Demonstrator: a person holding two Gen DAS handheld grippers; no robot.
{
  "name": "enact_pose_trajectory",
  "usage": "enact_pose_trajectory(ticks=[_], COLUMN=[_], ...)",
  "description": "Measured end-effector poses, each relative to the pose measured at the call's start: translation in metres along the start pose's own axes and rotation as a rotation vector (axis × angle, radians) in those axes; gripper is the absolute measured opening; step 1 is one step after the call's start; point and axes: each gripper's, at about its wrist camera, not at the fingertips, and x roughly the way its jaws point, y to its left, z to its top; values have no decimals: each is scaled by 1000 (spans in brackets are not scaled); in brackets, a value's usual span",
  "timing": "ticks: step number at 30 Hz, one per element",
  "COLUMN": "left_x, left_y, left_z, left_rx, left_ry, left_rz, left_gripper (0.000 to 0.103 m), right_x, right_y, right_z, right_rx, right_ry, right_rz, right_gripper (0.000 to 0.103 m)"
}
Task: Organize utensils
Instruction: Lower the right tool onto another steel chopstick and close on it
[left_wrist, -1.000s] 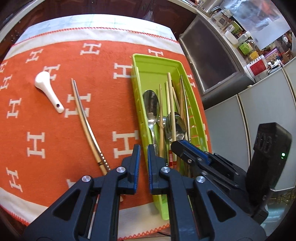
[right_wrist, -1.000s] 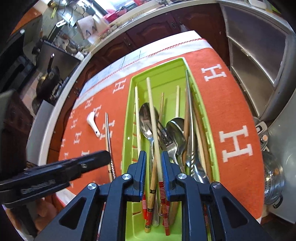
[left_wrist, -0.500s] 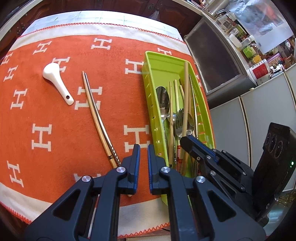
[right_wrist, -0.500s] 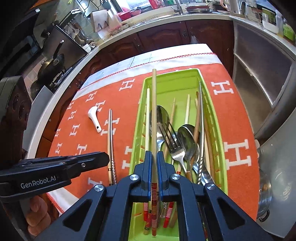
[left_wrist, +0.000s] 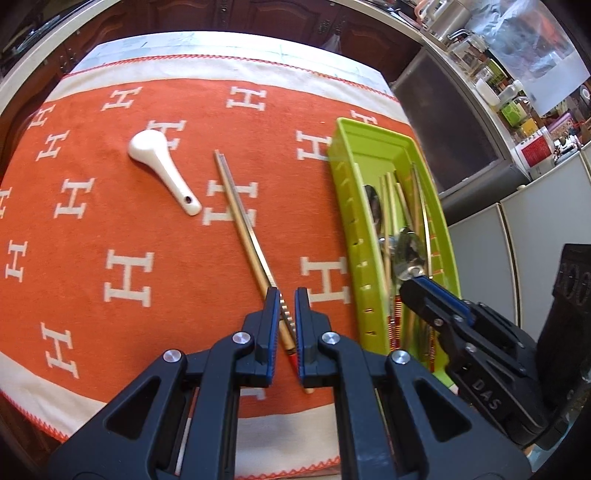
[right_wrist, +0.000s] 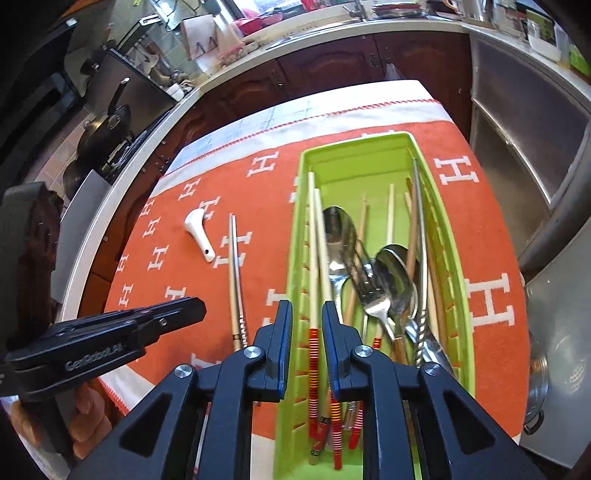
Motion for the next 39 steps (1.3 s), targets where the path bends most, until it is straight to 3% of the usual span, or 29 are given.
enact_pose_trajectory(ticks=[10,19,32,39], left_x=[-4,-3,8,15], left_y=[49,92,107,109], left_z=[-10,-12,-12,-11], left_rx=[-35,-100,-114,-115], left_ry=[-9,-12,8,21], left_rz=[84,97,64,53], left_gripper=[4,4,4,4], right_x=[7,44,99,109], right_y=[43,77,95,106], right_z=[-7,-7,2,9], right_rx=[-86,-170,-312,-350], right_ry=[50,144,255,255], right_rz=[24,4,-97,-131], right_gripper=[16,16,15,15])
